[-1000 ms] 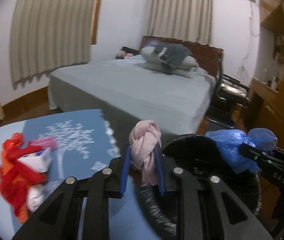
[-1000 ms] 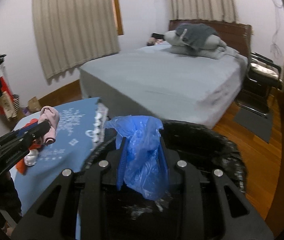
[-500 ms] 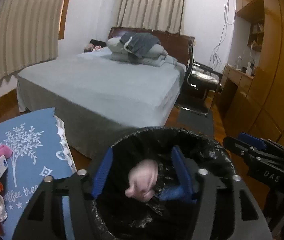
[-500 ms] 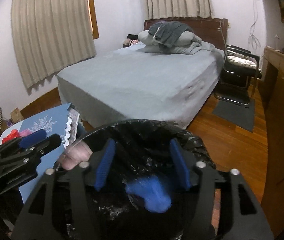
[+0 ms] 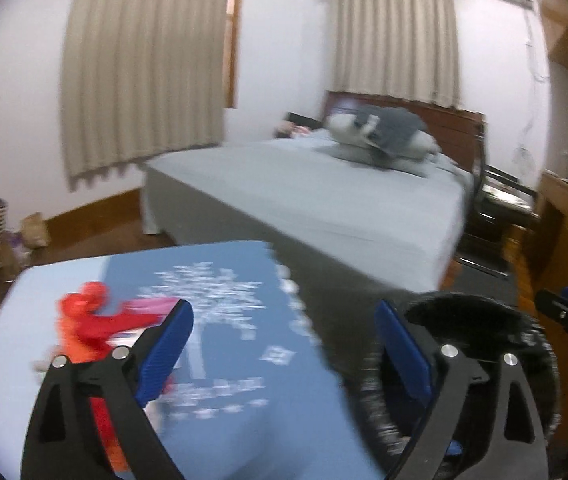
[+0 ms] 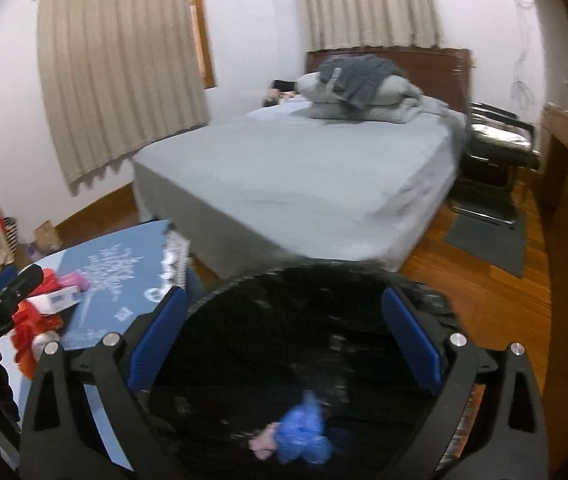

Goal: Collect trash
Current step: 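Grasp the white alcohol pads box with the right gripper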

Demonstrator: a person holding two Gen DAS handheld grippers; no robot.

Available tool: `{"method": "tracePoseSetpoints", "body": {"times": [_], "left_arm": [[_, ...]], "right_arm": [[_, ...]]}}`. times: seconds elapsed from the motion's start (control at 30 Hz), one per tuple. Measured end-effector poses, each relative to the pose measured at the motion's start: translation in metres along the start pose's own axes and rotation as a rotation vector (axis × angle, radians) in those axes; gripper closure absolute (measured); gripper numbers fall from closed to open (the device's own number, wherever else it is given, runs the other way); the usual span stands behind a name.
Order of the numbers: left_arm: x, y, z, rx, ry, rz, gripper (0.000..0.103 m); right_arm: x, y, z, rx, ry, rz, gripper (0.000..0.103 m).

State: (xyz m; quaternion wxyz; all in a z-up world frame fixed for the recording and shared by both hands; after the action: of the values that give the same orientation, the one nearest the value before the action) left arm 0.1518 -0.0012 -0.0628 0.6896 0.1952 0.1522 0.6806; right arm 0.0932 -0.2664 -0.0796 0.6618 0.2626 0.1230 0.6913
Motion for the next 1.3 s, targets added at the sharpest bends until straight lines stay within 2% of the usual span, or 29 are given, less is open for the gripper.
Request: {"method": "tracePoseSetpoints", "body": {"times": [0.27, 0.4, 0.57, 0.83, 1.0, 1.3], "left_arm": [[0.096, -0.003, -0.017, 0.016, 0.061, 0.219, 0.012], [0.133, -0.007, -0.027, 0.027, 0.088, 0.293, 0.012], [0.171, -0.018, -0.039, 0.051, 0.115, 0.352, 0.012], [0.200, -0.030, -0.053, 0.083, 0.156, 0.374, 0.012], [0.206, -0.032, -0.061, 0.098, 0.172, 0.385, 0.012], [0.216, -0.032, -0.068, 0.110, 0.186, 0.395, 0.012]], "right_arm": [[0.088, -0.049, 0.014, 0.025, 0.091, 0.170, 0.008], [0.135, -0.077, 0.017, 0.048, 0.124, 0.247, 0.008], [0.184, -0.106, 0.015, 0.081, 0.164, 0.314, 0.008], [0.241, -0.151, -0.005, 0.159, 0.210, 0.373, 0.008], [0.253, -0.163, -0.019, 0.205, 0.231, 0.390, 0.008], [0.276, -0.170, -0.023, 0.222, 0.241, 0.442, 0.008]]}}
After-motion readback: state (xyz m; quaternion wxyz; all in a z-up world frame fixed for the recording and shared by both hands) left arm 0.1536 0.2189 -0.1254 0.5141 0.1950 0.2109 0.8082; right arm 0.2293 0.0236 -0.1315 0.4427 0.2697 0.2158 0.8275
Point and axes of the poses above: each gripper's, at about its wrist camera, not at the fingertips, and y roughly against the way its jaws point, x to its left, z to its top, the point moved 1 cm from there along -y, roughly the way its jaws point, and after that the axes turned 11 degrees about z, right-handed, at the moved point
